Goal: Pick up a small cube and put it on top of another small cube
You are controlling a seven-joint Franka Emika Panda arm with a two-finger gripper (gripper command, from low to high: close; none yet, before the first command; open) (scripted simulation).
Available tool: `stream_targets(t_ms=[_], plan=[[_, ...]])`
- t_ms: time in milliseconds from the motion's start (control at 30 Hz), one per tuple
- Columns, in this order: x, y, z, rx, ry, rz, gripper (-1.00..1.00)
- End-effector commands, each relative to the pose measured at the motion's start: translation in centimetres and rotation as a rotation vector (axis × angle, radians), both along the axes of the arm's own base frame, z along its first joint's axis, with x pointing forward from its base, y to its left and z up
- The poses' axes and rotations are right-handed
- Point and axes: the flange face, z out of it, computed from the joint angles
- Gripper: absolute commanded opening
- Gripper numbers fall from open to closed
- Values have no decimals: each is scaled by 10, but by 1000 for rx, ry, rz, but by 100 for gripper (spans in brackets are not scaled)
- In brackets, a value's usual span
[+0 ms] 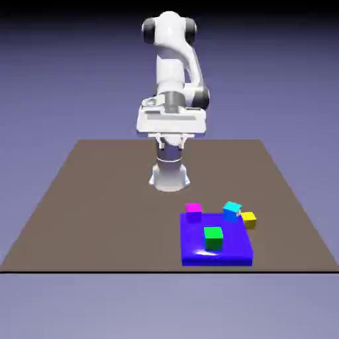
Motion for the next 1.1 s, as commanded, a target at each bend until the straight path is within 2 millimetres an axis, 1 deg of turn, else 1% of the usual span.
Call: stream_targets(t_ms=[0,67,167,267,367,533,733,867,1000,1033,1067], plan=[[6,14,-11,-33,56,48,0],[15,42,-33,-98,167,144,0],[22,85,-69,-196,328,291,0],[22,128,-105,-308,476,418,0],[14,169,-140,-427,611,541,0],[-12,230,-194,-634,802,736,0],[-56,294,-246,-892,961,949,0],[-88,332,-272,-1061,1019,1074,0],[-121,367,-290,-1221,1041,1182,0],[-125,374,-294,-1253,1041,1206,0],[-122,380,-297,-1274,1039,1229,0]])
